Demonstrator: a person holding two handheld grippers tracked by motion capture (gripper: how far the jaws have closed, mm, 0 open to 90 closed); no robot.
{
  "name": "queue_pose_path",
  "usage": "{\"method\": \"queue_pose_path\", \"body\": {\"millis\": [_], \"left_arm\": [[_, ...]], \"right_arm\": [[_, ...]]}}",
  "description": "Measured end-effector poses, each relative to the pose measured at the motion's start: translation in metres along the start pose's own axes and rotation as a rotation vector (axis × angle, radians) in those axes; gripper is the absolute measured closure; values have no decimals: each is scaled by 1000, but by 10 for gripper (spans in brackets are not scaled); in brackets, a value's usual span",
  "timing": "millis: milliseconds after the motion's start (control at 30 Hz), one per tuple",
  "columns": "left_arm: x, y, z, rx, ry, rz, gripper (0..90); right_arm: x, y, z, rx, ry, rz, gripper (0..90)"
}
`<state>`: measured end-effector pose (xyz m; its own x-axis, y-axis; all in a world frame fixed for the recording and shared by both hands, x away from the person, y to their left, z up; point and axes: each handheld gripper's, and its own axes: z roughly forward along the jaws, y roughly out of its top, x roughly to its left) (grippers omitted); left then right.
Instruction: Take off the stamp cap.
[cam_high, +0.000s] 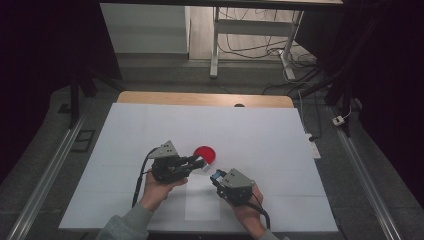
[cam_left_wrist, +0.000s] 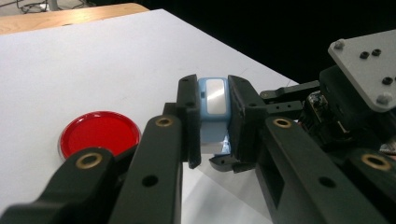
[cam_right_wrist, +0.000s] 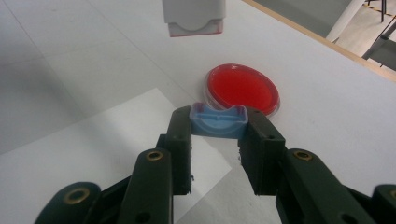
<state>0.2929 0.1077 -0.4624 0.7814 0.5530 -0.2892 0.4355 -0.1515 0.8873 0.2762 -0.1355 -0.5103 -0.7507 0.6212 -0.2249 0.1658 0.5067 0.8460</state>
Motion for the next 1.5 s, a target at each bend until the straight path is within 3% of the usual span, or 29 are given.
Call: {"method": "queue_pose_path", "body": {"millis": [300,567,667,1067,1500], "left_arm": [[0,1,-3,-2,-10,-8,760],[4,0,-2,16,1,-4,760],[3,1,-3,16,-3,-2,760],[4,0,0,46,9,16,760],[6,1,-5,36,23,16,759]], "right_arm": [[-13,-8,-13,-15,3,27,652],[-34,-19,-31,-30,-2,54,652],[-44,-25,-41,-41,-3,85,652],[-75,-55,-75,-12,-44,127,652],[-89,-66,-89,-24,-68,143,650]]}}
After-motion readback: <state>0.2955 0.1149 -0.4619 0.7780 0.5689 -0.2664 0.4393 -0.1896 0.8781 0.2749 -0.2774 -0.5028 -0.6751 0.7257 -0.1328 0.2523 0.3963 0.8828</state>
